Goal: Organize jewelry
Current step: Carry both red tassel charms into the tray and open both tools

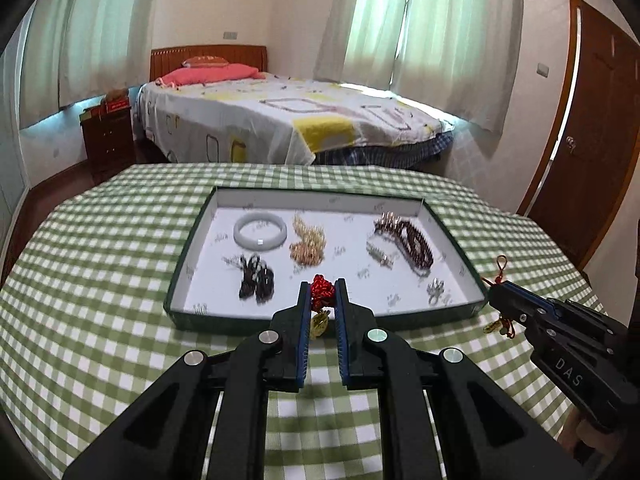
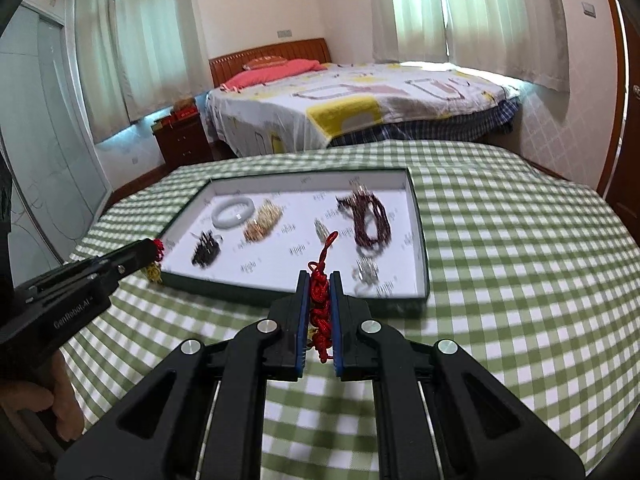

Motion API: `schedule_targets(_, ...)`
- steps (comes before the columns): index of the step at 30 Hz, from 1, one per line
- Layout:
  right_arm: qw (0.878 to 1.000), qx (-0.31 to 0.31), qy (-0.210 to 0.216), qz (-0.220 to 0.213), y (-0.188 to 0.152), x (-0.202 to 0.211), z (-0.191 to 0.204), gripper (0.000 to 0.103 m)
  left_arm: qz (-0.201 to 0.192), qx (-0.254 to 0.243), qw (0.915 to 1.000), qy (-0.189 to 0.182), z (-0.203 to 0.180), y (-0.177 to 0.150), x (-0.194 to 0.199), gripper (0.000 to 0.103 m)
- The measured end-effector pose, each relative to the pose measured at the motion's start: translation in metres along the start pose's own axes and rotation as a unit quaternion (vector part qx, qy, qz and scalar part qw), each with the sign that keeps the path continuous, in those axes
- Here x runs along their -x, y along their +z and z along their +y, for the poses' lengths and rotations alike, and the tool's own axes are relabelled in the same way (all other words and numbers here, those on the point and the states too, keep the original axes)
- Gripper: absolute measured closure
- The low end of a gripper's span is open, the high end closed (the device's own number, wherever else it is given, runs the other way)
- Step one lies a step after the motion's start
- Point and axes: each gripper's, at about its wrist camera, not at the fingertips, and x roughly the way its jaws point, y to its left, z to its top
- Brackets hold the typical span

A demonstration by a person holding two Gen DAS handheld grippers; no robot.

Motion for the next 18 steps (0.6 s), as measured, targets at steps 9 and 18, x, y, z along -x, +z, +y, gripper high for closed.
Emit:
schedule_targets(9,0.998,0.021,0.016,-0.051,0.047,-0.009,0.018,0.093,-0.048,-0.015,0.9987,-0.008,-0.008,0.042,-0.01,0.091)
schedule_targets(18,0.999,0.016,0.015,-0.023,0.051,-0.068,0.011,0.093,-0.02,-0.019,0.9996,0.0,-0.007,0.042,-0.068,0.091)
